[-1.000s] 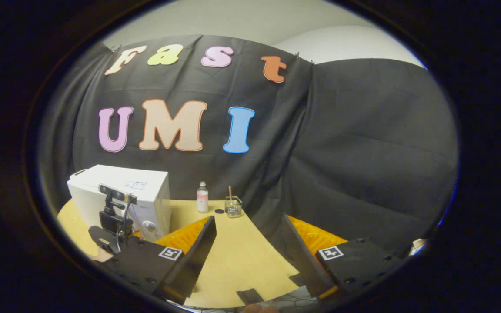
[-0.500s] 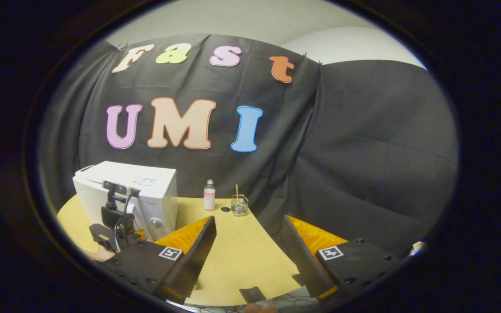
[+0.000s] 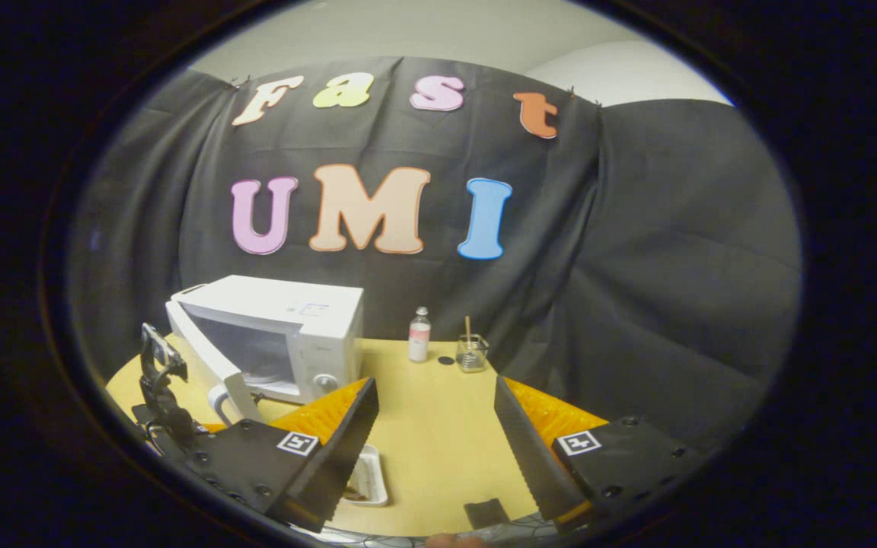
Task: Open the microwave oven with the left hand, put the food in, and close the microwave oven.
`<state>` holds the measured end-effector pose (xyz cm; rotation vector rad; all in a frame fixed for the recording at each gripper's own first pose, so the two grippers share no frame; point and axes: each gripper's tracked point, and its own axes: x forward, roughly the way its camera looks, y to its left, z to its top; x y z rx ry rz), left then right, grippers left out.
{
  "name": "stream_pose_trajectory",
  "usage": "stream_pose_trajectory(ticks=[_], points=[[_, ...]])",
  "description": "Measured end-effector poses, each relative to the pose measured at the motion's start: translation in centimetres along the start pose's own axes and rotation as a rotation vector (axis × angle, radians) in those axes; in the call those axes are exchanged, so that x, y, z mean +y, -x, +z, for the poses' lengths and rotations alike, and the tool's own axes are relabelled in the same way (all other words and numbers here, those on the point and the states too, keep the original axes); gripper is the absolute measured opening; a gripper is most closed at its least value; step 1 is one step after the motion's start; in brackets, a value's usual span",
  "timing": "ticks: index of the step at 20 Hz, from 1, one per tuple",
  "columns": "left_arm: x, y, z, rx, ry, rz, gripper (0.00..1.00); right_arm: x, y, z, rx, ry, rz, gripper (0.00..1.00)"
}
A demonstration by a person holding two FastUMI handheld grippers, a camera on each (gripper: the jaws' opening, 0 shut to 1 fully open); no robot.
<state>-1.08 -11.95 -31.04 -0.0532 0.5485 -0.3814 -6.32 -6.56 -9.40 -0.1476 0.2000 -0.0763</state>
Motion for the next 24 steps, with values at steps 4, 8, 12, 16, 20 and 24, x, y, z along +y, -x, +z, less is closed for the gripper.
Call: stream_pose_trajectory(ticks=[4,8,12,16,20,24], points=[[1.9,3.4,-1.8,0.015,0.012,0.030,0.02,3.1,-0.3,-0.7,0.006,0.001,0.067,0.97],[4.1,6.0,-3.1,0.025,0.037,0.075,0.03,5.7,-0.5,-2.1,0.027,0.007,0.116,0.97],[6.7,8.6,-4.5,0.033,0.062,0.131,0.04,7.7,-1.0,-4.3,0.062,0.024,0.155,0.98],[9.9,10.9,-5.6,0.036,0.085,0.204,0.03,9.3,-1.2,-7.0,0.107,0.049,0.178,0.97],[12.3,12.6,-6.2,0.039,0.100,0.262,0.03,10.5,-1.8,-10.9,0.155,0.130,0.202,0.98],[14.6,13.8,-6.8,0.035,0.147,0.321,0.03,11.2,-3.1,-15.4,0.245,0.116,0.212,0.99]])
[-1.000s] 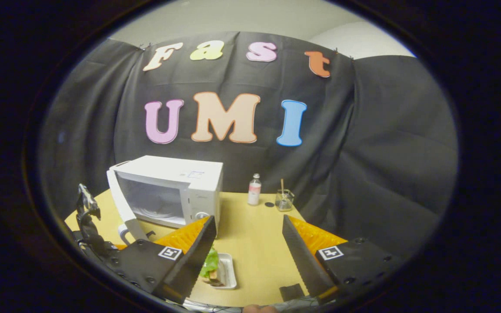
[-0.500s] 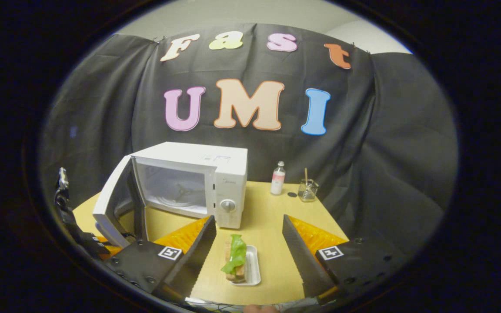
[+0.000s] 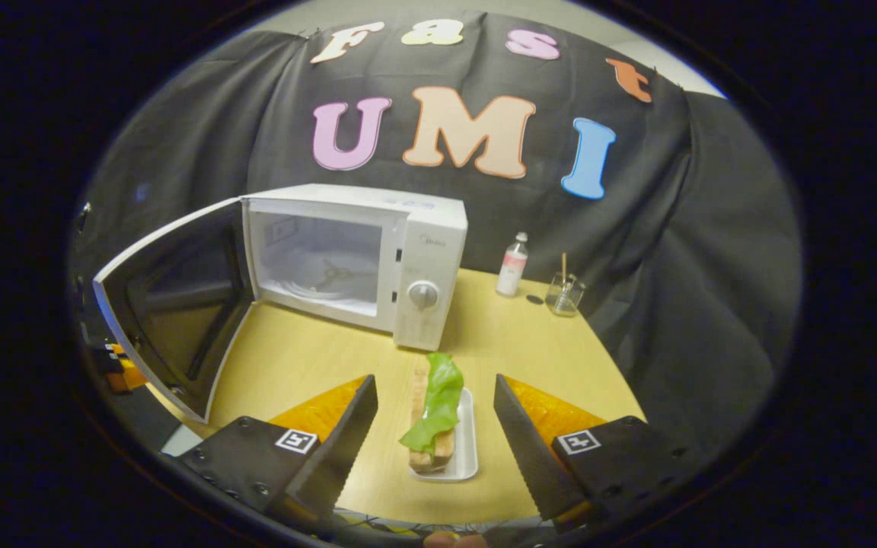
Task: Open the microwave oven with the left hand, put the food in, and close the microwave oven.
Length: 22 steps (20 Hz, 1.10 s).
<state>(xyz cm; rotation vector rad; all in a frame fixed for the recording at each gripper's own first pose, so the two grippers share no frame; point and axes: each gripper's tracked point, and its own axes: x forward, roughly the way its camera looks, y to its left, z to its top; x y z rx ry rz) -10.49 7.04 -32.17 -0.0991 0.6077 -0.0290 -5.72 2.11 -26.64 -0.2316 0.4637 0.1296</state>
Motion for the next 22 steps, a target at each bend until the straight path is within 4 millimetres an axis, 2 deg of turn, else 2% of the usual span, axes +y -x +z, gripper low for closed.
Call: stream_pose_trajectory(ticks=[5,10,12,13,15,17,18,19,21,22], points=[[1.8,0.4,-0.1,0.006,0.048,0.005,0.02,-0.9,-2.7,-4.1,0.087,-0.001,-0.029,0.99],[2.7,0.6,-0.3,0.009,0.052,-0.001,0.02,-0.9,-4.2,-6.3,0.154,0.008,-0.031,0.98],[2.8,0.8,0.0,0.009,0.049,-0.003,0.02,-0.4,-4.3,-6.7,0.168,0.014,-0.025,0.91],[2.8,0.7,-0.1,0.012,0.046,-0.004,0.02,-0.1,-4.5,-7.0,0.174,0.018,-0.019,0.76],[3.0,0.6,-0.2,0.023,0.044,-0.006,0.02,0.2,-4.7,-7.1,0.181,0.032,-0.016,0.56],[3.1,0.7,-0.1,0.025,0.052,-0.006,0.03,0.7,-4.6,-7.1,0.184,0.037,0.001,0.47],[3.1,0.6,-0.1,0.026,0.049,-0.007,0.04,0.6,-4.2,-6.6,0.185,0.039,-0.004,0.47],[3.0,0.6,0.0,0.025,0.046,-0.008,0.01,0.6,-4.7,-7.0,0.189,0.031,-0.002,0.34],[3.1,0.6,-0.2,0.027,0.046,-0.007,0.02,0.6,-4.8,-6.9,0.196,0.018,0.002,0.34],[3.1,0.6,0.0,0.025,0.042,-0.006,0.02,0.6,-4.8,-6.8,0.199,0.011,0.005,0.40]])
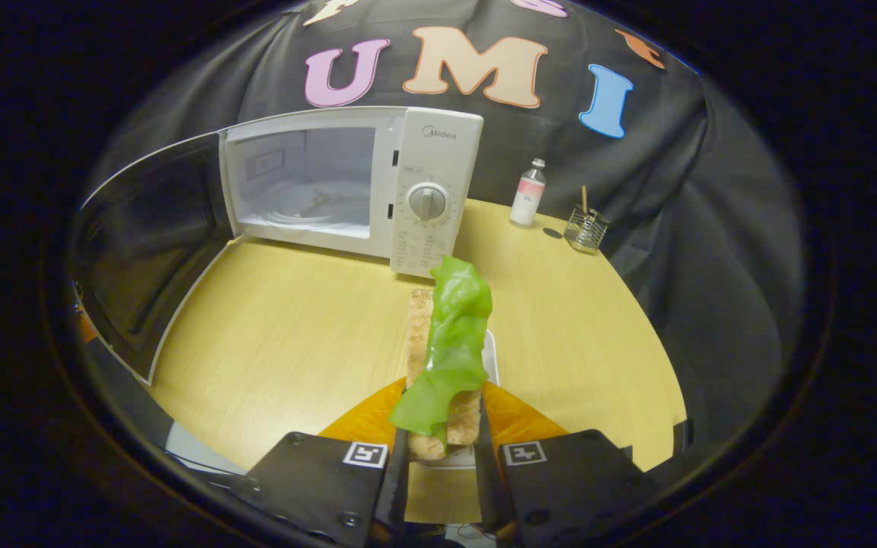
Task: Open the microwave oven with the left hand, put the food in, and close the microwave oven.
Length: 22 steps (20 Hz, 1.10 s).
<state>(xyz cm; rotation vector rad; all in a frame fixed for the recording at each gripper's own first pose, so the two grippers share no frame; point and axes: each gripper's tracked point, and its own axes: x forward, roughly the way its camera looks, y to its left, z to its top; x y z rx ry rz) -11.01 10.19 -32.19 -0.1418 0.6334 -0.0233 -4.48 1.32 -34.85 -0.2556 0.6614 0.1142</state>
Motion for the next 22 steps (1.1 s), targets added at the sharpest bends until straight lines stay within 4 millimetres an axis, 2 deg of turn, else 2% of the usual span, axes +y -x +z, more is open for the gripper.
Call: stream_pose_trajectory(ticks=[1,8,14,17,18,19,20,21,22], points=[[0.0,0.2,0.0,0.000,-0.001,0.002,0.01,-0.1,-0.1,0.2,-0.006,-0.003,-0.001,0.34],[-0.1,0.3,0.0,0.004,-0.006,-0.001,0.01,-0.8,0.7,4.1,-0.076,-0.027,0.008,0.34],[-1.0,0.2,-0.4,0.016,-0.017,-0.043,0.09,0.5,1.0,6.7,-0.116,-0.028,0.031,0.34],[-0.9,0.2,-0.3,0.012,0.000,-0.022,0.66,1.5,1.0,7.4,-0.118,-0.032,0.052,0.34],[-1.1,0.3,-0.2,0.013,0.000,-0.022,0.73,2.0,0.9,7.7,-0.117,-0.039,0.061,0.28],[-1.2,0.4,-0.1,0.007,-0.008,-0.019,0.79,2.4,0.9,8.1,-0.117,-0.047,0.070,0.28],[-1.4,0.7,0.3,-0.008,-0.018,-0.024,0.81,2.8,0.8,8.6,-0.119,-0.052,0.079,0.28],[-1.7,1.1,0.5,-0.012,-0.027,-0.038,0.81,3.3,0.8,8.9,-0.119,-0.058,0.089,0.34],[-2.0,1.5,0.5,-0.008,-0.032,-0.059,0.80,3.8,0.7,9.3,-0.117,-0.066,0.101,0.34]])
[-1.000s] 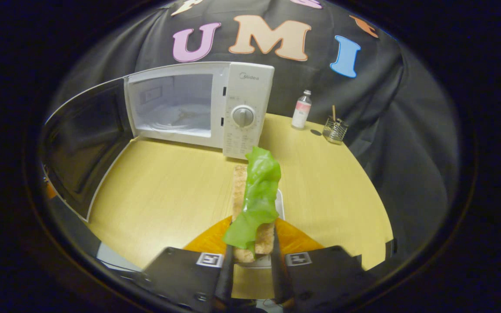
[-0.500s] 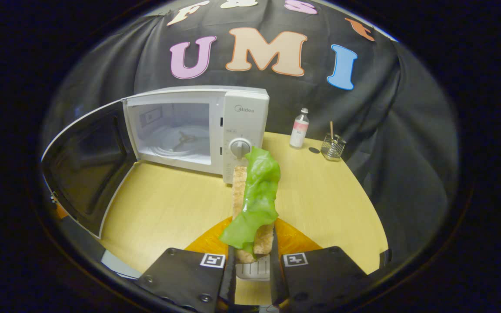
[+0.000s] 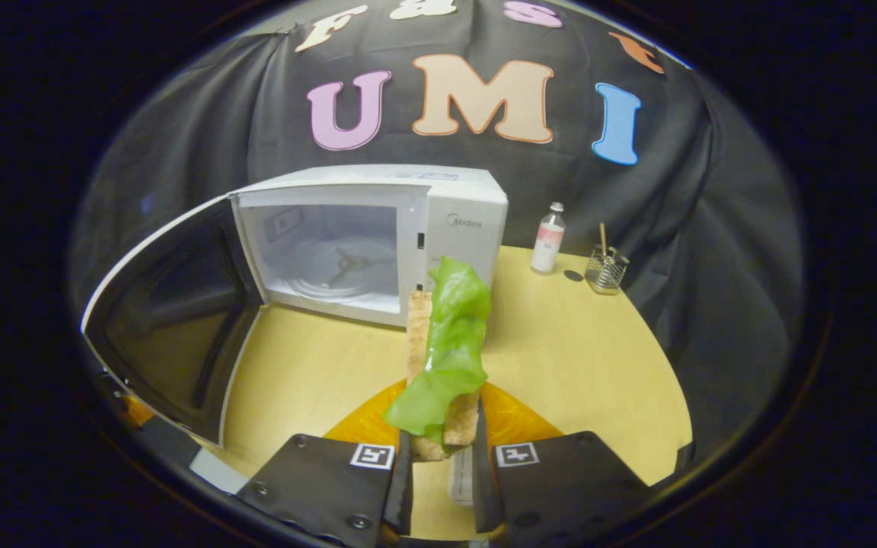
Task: Open the microwave oven with the left hand, put the food in, and close the microwave oven.
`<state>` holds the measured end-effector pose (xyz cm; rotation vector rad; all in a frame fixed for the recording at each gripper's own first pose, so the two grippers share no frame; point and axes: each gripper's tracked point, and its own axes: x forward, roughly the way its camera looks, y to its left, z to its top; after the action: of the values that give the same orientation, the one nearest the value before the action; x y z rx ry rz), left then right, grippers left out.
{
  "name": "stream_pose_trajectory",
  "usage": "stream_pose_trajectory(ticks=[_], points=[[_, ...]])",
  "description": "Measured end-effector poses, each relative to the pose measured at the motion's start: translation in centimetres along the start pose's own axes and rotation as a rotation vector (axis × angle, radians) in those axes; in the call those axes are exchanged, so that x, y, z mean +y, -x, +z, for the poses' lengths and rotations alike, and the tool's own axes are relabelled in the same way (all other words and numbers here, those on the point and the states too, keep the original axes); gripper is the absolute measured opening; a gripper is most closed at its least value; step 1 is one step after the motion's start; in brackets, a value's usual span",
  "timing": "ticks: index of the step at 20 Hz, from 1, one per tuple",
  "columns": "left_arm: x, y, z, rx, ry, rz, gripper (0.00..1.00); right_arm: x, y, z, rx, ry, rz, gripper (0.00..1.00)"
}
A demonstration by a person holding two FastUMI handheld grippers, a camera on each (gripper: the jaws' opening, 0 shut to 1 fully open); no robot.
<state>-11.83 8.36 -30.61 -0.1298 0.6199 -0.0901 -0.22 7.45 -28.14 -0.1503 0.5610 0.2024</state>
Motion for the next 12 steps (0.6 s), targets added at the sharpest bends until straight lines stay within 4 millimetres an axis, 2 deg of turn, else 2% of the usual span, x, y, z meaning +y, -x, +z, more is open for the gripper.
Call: stream_pose_trajectory(ticks=[1,3,4,5,7,12], points=[[-0.2,0.3,0.2,0.005,-0.004,-0.014,0.81,0.6,-0.2,0.3,0.000,-0.009,0.011,0.28],[0.1,1.2,0.8,-0.009,-0.018,-0.012,0.86,1.8,-0.8,0.9,0.010,-0.027,0.030,0.28],[0.7,1.5,1.1,-0.012,-0.028,0.011,0.90,2.4,-1.2,1.0,0.023,-0.044,0.038,0.34],[0.9,2.1,1.6,-0.021,-0.040,0.021,0.96,3.2,-1.7,1.0,0.037,-0.070,0.052,0.34],[1.2,2.8,2.0,-0.034,-0.063,0.033,1.00,4.9,-2.6,1.4,0.061,-0.143,0.083,0.34],[2.0,4.8,3.1,-0.074,-0.095,0.053,1.00,8.7,-5.4,2.4,0.144,-0.372,0.141,0.34]])
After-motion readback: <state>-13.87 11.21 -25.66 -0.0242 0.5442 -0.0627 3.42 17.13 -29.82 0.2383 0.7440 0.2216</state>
